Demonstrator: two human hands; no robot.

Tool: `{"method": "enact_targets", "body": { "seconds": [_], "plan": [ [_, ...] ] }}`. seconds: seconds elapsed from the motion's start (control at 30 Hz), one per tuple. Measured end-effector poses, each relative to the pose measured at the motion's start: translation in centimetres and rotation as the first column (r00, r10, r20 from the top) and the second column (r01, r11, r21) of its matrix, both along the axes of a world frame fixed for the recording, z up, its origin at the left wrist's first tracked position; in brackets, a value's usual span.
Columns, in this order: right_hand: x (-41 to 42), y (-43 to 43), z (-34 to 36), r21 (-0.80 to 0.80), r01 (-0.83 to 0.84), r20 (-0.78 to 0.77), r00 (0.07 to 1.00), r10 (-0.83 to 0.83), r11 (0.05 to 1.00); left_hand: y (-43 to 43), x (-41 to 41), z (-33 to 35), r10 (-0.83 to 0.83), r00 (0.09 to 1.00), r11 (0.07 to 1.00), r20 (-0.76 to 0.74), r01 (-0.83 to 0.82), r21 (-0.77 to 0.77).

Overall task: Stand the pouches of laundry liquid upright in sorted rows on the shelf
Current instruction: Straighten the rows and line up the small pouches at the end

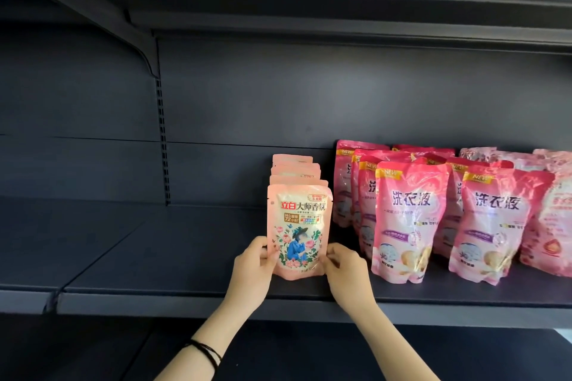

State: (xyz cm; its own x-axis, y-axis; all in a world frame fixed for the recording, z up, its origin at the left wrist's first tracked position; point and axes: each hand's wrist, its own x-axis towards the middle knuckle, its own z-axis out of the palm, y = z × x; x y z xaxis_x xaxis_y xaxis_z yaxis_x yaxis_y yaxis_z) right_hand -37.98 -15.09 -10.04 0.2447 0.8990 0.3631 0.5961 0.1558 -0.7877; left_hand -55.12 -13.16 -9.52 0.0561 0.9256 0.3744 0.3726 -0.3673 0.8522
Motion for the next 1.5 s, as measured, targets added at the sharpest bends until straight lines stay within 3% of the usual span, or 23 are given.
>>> {"method": "enact_targets", "body": {
  "seconds": [0.37,0.5,0.53,0.63,0.7,0.77,0.83,1.0,1.5],
  "plan": [
    [0.4,0.2,0.1,0.026,-0.026,0.075,0.997,0.024,0.999,0.8,-0.2,-0.4,-0.002,0.996,1.000,-0.088,0.004,0.021],
    [1.1,-0.1,0.5,-0.010,-0.011,0.213,0.977,0.013,1.000,0.7,-1.0,0.0,0.037,0.952,0.998,-0.303,-0.021,0.056],
    [1.3,-0.3,0.7,-0.017,-0.008,0.274,0.962,0.013,1.000,0.7,-1.3,0.1,0.095,0.899,0.993,-0.428,-0.052,0.110],
    [2.0,-1.0,1.6,-0.044,-0.001,0.499,0.866,0.023,0.999,0.1,-2.5,0.6,0.356,0.584,0.926,-0.730,-0.116,0.359],
    [2.3,-1.6,2.4,-0.090,0.015,0.622,0.782,0.045,0.996,-0.8,-3.0,1.3,0.430,0.422,0.894,-0.798,-0.077,0.441],
    [2.4,-2.1,2.9,-0.108,0.020,0.702,0.709,0.062,0.994,-1.7,-3.0,1.9,0.411,0.296,0.905,-0.862,-0.016,0.426],
    [2.6,-2.5,3.2,-0.100,0.005,0.730,0.680,0.070,0.995,-2.4,-2.6,2.3,0.377,0.247,0.921,-0.892,-0.003,0.389],
    [3.7,-3.9,3.2,-0.086,-0.001,0.726,0.685,0.063,0.996,-4.9,-1.1,2.4,0.369,0.315,0.915,-0.875,0.041,0.401],
    [11.3,-7.6,4.1,0.004,0.168,0.490,0.859,-0.148,0.986,-7.5,8.4,3.9,0.190,0.710,0.902,-0.678,0.147,0.407]
  ]
}}
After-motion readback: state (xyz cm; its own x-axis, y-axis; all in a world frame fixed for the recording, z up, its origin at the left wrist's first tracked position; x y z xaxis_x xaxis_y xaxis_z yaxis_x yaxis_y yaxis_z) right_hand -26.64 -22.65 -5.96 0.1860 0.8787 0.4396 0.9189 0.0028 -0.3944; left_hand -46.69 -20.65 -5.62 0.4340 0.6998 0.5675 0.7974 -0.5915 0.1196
